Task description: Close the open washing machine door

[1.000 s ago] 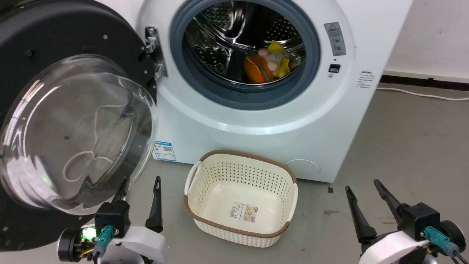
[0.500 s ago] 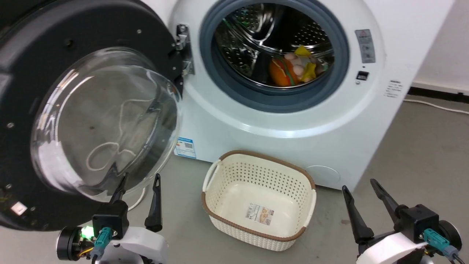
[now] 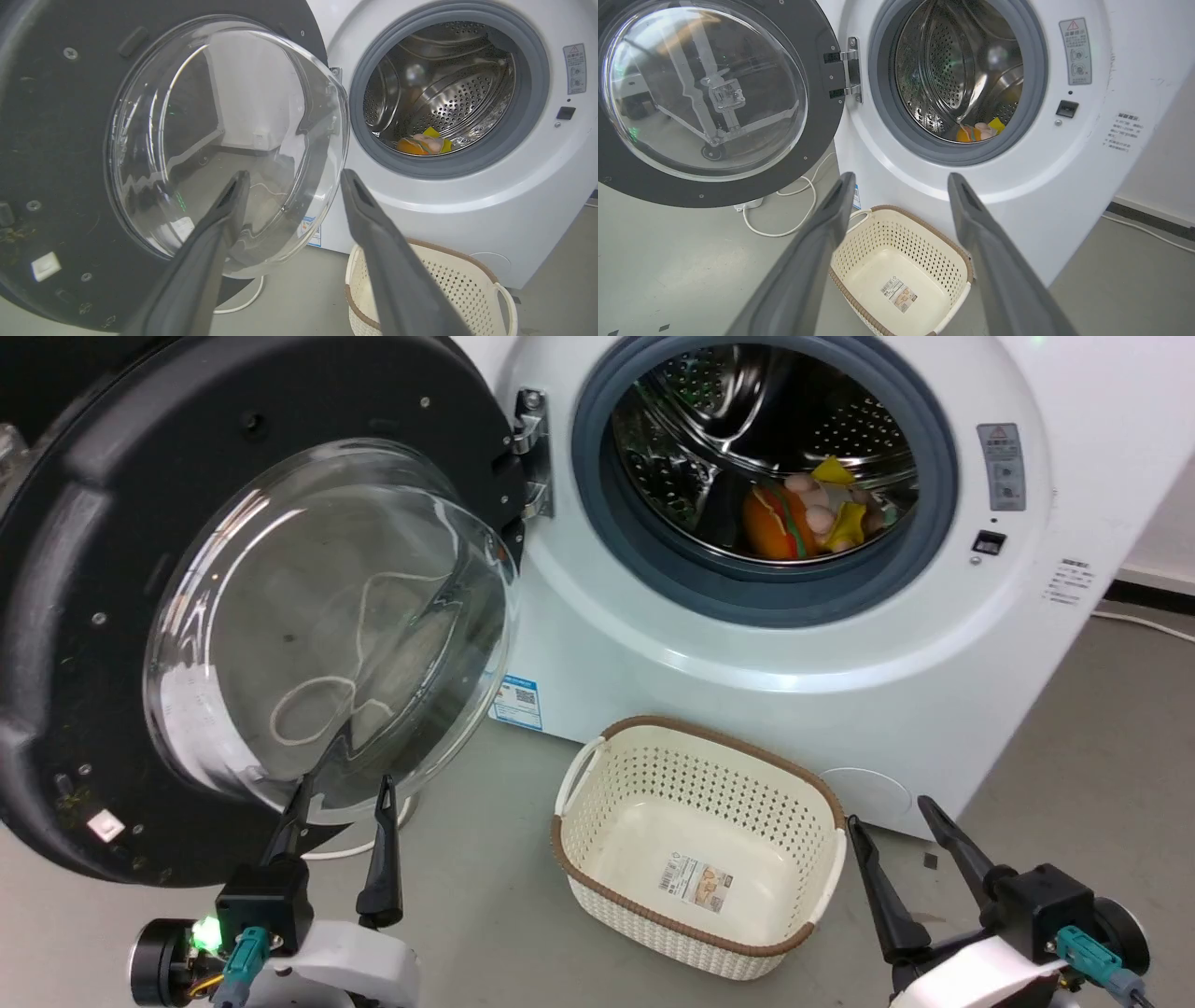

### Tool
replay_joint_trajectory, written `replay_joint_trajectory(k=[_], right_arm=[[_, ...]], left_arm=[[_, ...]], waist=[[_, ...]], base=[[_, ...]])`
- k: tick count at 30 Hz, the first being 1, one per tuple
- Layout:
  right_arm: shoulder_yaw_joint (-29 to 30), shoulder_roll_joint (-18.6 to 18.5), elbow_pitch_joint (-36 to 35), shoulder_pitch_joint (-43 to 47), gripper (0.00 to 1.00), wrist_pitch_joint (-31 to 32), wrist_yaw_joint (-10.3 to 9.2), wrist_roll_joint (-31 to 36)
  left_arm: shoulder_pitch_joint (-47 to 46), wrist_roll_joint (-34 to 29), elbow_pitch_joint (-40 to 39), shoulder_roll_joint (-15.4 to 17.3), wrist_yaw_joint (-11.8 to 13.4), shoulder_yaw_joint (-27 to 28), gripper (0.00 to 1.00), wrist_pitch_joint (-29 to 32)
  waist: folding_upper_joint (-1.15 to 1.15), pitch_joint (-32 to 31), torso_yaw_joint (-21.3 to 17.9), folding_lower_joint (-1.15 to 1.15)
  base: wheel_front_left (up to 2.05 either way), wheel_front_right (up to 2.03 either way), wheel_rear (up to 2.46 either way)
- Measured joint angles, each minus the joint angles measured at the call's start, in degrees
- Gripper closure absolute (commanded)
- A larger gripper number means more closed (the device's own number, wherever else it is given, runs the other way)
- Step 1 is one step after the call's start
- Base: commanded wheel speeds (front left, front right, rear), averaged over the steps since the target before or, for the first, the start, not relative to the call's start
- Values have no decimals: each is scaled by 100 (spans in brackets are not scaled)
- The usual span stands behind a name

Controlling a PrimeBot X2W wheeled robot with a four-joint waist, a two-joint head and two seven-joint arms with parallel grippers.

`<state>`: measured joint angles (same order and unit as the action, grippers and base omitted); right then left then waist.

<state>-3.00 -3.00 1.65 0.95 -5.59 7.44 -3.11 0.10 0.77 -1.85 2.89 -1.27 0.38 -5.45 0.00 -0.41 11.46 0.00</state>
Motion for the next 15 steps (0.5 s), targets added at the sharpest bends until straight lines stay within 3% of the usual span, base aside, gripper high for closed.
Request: replay_joint_trajectory(k=[15], right_arm=[[-107,0,92,-3,0,-163,0,-67]], left_arm=[[24,2,-77,-1,-43,20,0,-171]], waist=[[0,-13,319,0]], base=[[0,0,0]])
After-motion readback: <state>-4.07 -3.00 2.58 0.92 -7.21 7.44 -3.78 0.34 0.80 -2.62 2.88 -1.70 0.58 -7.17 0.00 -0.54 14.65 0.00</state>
